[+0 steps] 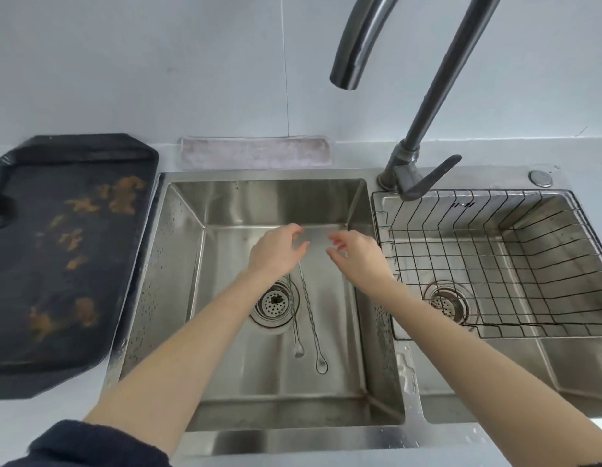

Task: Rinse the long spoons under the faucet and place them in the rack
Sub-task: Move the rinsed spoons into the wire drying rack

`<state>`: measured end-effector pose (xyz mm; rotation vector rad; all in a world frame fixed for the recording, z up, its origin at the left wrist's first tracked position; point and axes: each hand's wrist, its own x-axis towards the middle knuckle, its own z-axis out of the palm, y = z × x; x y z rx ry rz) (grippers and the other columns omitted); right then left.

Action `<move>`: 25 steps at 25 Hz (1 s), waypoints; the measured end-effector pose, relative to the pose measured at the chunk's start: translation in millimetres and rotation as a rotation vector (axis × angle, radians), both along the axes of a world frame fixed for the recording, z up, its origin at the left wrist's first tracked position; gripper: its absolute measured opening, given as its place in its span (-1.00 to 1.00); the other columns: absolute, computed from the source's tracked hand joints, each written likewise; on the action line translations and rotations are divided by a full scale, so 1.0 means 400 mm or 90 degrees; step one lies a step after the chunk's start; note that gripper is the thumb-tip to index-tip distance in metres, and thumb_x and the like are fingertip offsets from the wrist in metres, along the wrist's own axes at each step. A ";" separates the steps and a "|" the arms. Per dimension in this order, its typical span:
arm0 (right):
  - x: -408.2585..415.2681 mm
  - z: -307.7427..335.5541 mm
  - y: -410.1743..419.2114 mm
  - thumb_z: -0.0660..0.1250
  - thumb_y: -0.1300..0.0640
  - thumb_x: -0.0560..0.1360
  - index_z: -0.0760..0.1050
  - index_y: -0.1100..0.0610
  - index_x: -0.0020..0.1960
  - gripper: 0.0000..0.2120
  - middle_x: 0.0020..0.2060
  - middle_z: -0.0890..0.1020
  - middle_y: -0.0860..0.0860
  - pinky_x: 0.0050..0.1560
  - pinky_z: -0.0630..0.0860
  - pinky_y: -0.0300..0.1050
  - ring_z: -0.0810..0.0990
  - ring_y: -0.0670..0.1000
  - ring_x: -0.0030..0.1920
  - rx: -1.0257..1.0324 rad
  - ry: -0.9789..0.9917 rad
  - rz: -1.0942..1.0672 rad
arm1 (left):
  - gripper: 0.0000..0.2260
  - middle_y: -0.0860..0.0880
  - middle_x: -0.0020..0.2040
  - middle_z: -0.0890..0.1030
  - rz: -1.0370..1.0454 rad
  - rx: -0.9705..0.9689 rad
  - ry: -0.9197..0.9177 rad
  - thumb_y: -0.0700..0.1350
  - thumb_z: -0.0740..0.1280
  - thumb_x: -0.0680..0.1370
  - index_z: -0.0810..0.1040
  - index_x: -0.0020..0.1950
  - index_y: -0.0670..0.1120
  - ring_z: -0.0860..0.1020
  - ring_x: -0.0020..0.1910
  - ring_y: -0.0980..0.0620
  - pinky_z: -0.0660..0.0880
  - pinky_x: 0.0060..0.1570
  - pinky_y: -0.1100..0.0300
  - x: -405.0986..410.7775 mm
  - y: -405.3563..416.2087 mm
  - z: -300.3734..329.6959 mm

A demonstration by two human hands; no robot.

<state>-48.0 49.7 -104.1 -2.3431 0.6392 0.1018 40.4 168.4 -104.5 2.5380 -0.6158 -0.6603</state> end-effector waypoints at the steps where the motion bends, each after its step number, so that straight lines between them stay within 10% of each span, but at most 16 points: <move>1: 0.002 -0.018 0.007 0.24 0.16 0.50 0.48 0.19 0.21 -0.71 0.09 0.60 0.13 0.14 0.50 0.02 0.56 0.13 0.10 0.009 0.017 -0.004 | -0.68 -0.07 0.21 0.59 0.005 0.006 0.016 -0.02 0.25 0.53 0.49 0.26 -0.07 0.55 0.17 -0.10 0.47 0.18 0.05 0.001 0.005 -0.021; 25: 0.000 -0.332 0.146 0.13 0.22 0.54 0.44 0.25 0.12 -0.78 0.12 0.58 0.21 0.04 0.48 0.00 0.53 0.24 0.14 -0.040 0.400 0.027 | -0.67 -0.19 0.07 0.65 0.027 0.194 0.174 0.04 0.23 0.55 0.59 0.08 -0.19 0.57 0.12 -0.18 0.49 0.00 0.04 -0.065 -0.004 -0.343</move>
